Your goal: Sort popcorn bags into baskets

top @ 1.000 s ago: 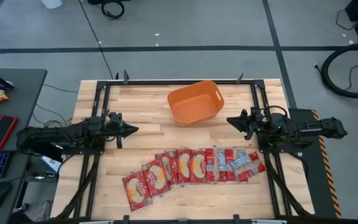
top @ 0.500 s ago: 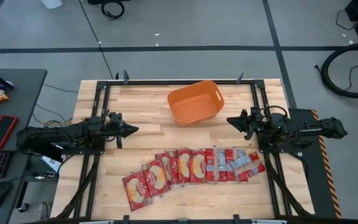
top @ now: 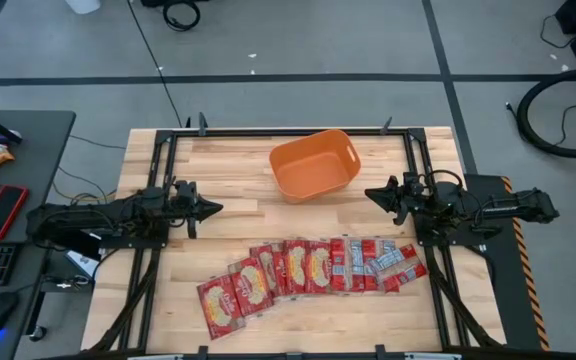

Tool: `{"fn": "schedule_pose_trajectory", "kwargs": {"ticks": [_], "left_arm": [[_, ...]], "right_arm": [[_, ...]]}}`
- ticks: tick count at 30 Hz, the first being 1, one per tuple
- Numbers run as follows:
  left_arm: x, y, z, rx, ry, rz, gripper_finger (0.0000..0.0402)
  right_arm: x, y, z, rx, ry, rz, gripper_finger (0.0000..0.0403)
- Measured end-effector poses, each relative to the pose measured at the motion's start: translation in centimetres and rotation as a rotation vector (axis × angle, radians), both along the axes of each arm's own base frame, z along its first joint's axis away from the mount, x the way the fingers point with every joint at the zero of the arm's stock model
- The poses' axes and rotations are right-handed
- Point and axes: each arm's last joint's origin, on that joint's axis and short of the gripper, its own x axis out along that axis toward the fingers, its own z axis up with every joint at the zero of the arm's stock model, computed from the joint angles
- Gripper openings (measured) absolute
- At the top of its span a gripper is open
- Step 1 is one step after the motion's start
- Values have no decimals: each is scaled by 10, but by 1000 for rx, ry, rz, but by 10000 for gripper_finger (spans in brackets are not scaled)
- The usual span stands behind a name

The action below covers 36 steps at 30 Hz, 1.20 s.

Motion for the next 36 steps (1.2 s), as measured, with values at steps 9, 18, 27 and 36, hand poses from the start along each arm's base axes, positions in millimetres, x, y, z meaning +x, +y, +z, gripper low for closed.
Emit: {"fn": "schedule_pose_trajectory", "kwargs": {"ticks": [9, 18, 27, 36], "left_arm": [[0, 3, 8, 12, -84, 90, 16], [3, -2, 26, -57, -280, -31, 16], [23, -23, 34, -43, -175, -254, 16], [61, -64, 41, 210, -4, -387, 16]], "right_arm": [[0, 0, 0, 0, 0, 0, 52], [0, 0, 0, 0, 0, 0, 52], [0, 0, 0, 0, -4, 1, 52], [0, 0, 1, 0, -6, 0, 52]]}}
